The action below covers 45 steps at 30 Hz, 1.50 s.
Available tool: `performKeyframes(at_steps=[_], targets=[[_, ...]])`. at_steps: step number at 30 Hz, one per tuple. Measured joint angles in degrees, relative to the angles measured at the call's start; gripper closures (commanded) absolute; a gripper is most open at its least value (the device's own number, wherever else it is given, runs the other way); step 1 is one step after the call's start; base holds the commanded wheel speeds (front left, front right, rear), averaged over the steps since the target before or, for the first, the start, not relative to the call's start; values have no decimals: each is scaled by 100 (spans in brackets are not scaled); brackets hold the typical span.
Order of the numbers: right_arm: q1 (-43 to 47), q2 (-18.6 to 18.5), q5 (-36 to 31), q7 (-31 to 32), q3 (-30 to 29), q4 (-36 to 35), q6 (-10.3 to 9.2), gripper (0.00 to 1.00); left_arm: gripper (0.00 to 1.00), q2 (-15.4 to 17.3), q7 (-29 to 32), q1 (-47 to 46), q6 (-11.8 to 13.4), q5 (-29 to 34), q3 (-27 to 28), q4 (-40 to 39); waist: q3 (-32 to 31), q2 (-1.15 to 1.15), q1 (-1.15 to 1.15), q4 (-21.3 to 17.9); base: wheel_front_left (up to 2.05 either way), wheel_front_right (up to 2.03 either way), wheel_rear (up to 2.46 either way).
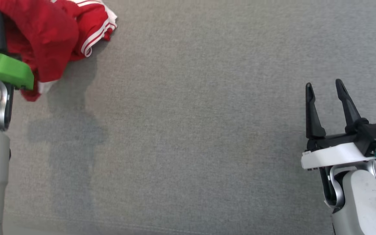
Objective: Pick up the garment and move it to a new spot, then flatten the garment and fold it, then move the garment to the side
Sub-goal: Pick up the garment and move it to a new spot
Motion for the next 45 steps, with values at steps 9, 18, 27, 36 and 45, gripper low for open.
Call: performKeyframes(at_steps=[9,18,27,36,45], targets=[[253,-1,320,0,-292,71,0,0,100,-175,972,-275,-70,101,-517,-1606,-463,0,0,-616,0,0,0],[360,-5,489,0,-600,80,0,0,100,-1182,1266,-222,-132,73,-1521,-1756,-639,0,0,-1458,0,0,0],[348,-2,661,0,-520,111,0,0,100,-1882,722,548,-55,-245,-2692,-236,-515,0,0,-2161,0,0,0],[324,-4,713,0,-547,155,0,0,64,-1919,495,967,-102,-1011,-3921,259,-162,0,0,-2358,0,0,0],[271,-3,654,0,-483,198,0,0,0,-1916,180,797,201,-1489,-4552,66,-305,0,0,-2145,0,0,0]])
